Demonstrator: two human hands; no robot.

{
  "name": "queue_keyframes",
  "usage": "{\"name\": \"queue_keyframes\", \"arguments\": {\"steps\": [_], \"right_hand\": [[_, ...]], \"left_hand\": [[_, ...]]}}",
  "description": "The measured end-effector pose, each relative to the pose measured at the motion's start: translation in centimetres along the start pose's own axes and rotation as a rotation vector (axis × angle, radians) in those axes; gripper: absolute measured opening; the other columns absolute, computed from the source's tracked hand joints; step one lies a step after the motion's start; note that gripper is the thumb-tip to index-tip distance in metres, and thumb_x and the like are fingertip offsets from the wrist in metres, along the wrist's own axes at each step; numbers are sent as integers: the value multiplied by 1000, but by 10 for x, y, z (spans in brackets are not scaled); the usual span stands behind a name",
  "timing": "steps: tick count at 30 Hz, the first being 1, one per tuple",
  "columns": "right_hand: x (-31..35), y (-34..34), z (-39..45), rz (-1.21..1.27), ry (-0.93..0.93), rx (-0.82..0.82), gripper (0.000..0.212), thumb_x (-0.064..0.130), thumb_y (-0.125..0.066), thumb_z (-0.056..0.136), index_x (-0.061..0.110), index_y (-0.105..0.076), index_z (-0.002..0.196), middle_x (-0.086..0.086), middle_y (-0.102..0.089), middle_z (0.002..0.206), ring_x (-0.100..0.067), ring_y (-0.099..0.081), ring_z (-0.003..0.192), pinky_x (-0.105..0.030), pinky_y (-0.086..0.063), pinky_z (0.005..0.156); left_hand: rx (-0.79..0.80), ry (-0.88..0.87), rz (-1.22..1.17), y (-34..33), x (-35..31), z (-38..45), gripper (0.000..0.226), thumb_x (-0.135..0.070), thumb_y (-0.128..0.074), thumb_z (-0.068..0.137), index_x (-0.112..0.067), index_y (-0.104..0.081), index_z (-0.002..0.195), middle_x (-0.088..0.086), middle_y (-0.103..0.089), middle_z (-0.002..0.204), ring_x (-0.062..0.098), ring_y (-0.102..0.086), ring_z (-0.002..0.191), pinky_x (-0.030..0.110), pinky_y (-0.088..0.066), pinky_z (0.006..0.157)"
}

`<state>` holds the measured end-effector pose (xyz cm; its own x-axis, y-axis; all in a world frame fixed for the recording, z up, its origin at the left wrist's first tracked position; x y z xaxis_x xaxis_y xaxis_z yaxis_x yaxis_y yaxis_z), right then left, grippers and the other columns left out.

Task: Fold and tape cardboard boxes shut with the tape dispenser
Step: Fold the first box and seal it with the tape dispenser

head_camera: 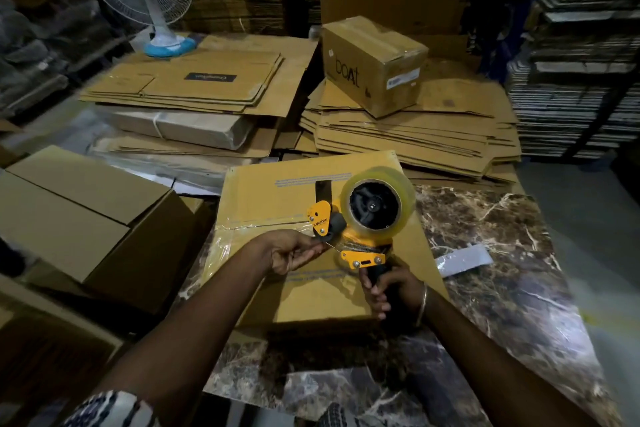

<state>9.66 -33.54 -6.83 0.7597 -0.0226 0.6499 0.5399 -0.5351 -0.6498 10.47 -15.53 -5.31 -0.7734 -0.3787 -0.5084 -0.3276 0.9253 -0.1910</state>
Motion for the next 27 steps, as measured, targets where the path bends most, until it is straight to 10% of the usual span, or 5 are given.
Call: {"name": "queue_keyframes", "arguments": {"steps": [13, 21, 27], "right_hand": [[28, 4, -14, -133, 101, -120, 26, 6, -65, 52, 4, -50, 74, -6, -33, 49, -15, -32, 33, -19, -34, 41], [33, 30, -29, -125, 149, -316, 32, 9, -66, 45, 4, -48, 71, -6, -33, 50, -14, -28, 35, -19, -29, 44], [42, 43, -36, -4, 160, -444, 12, 1, -56, 53, 9, -48, 57, -3, -27, 48, -14, -23, 33, -20, -20, 46]], "left_hand": [[-75, -20, 435, -14, -43, 28, 34, -3, -41, 100, -5, -52, 68, 2, -51, 44, 4, -44, 30, 13, -34, 31], [-92, -332, 816, -59, -92, 41, 53, 16, -43, 86, -5, -52, 37, 9, -42, 34, 16, -37, 27, 19, -29, 38], [-170, -471, 944, -99, -134, 71, 36, 2, -44, 99, -17, -46, 69, -14, -48, 31, 2, -52, 32, 22, -49, 49]]}}
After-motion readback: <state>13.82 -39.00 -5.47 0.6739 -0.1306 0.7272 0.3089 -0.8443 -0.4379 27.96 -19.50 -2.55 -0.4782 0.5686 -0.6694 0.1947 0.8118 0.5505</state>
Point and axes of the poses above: each hand's wrist, its own z-axis towards the middle knuckle, its own y-axis out of the back of the hand, x = y × z, the point moved 8 cm from there along z, towards the middle knuckle
